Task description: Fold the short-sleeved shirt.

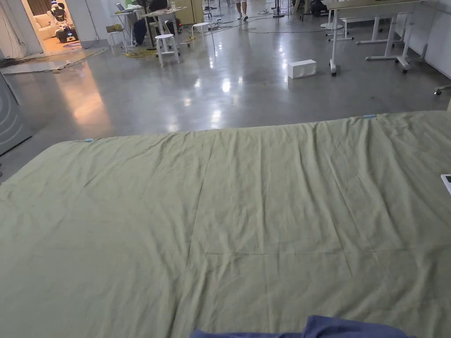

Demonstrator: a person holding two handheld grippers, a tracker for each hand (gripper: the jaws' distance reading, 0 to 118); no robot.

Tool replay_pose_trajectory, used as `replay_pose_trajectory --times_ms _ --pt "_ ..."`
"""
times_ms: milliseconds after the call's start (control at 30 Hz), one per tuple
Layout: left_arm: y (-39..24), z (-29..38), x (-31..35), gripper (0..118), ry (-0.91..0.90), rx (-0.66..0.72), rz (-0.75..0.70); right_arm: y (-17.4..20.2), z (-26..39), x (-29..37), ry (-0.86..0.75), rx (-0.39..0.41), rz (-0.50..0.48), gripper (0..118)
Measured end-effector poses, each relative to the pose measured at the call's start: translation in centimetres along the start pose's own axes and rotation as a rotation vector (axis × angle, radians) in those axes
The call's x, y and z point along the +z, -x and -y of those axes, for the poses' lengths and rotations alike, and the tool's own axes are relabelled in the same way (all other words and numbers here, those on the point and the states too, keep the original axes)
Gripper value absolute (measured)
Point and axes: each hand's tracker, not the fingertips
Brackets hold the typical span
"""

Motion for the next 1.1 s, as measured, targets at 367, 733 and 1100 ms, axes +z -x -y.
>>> replay_pose_trajectory --times_ms 367,733,1100 --pt "-1.4 -4.2 8.4 13 -0.182 -0.123 -0.067 0.7 0.1 -1.4 -0.012 -0.012 -0.067 0" --pt "-16.1 5.8 -3.8 13 0.027 -0.432 0.095 -0.3 0.9 0.5 -0.025 0.001 0.007 0" --pt "-19.5 11.9 -9.9 93 0.27 -0.599 0.019 -4.6 2.7 2.4 -0.02 -0.113 0.125 0"
